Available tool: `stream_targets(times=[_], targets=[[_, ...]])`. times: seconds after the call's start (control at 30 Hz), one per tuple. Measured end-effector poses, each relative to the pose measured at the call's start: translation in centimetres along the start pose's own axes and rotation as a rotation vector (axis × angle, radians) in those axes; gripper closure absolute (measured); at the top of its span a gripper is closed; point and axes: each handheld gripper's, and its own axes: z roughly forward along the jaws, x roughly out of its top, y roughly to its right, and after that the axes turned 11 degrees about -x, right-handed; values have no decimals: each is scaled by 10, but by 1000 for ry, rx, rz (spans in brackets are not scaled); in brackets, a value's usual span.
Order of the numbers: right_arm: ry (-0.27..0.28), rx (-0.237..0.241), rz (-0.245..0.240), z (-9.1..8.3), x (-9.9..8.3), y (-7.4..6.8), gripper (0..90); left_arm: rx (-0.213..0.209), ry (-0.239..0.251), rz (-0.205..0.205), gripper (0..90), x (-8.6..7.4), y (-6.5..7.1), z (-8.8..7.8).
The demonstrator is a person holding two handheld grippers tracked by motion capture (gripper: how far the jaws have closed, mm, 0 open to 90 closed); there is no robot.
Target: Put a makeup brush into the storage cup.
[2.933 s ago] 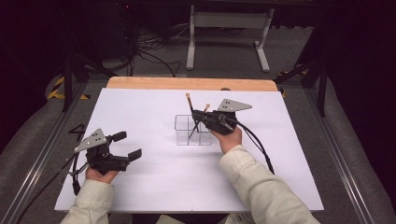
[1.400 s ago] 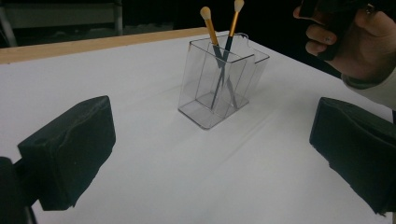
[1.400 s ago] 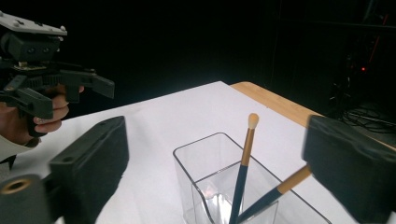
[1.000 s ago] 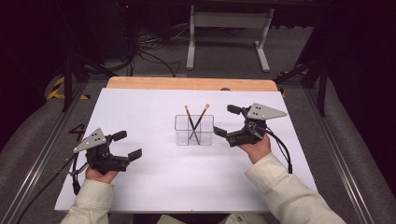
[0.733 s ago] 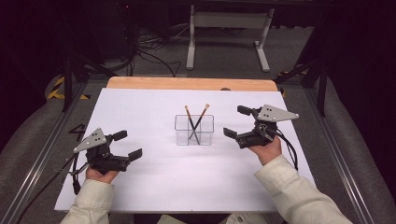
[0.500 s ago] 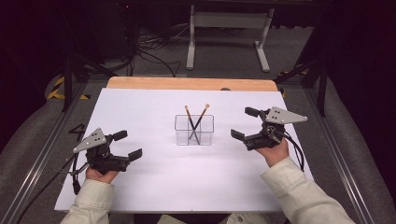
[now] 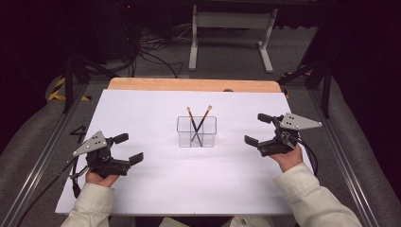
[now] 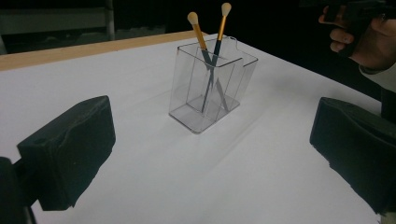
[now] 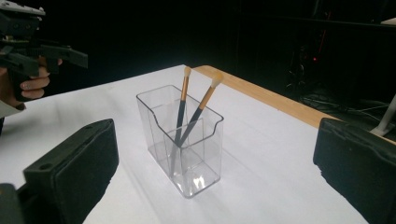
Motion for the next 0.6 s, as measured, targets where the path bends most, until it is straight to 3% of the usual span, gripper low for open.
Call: stream_targets(times=[0.6], targets=[[-33,8,15,-11,-37,6,0,-13,11,13,6,-6,1,-9]])
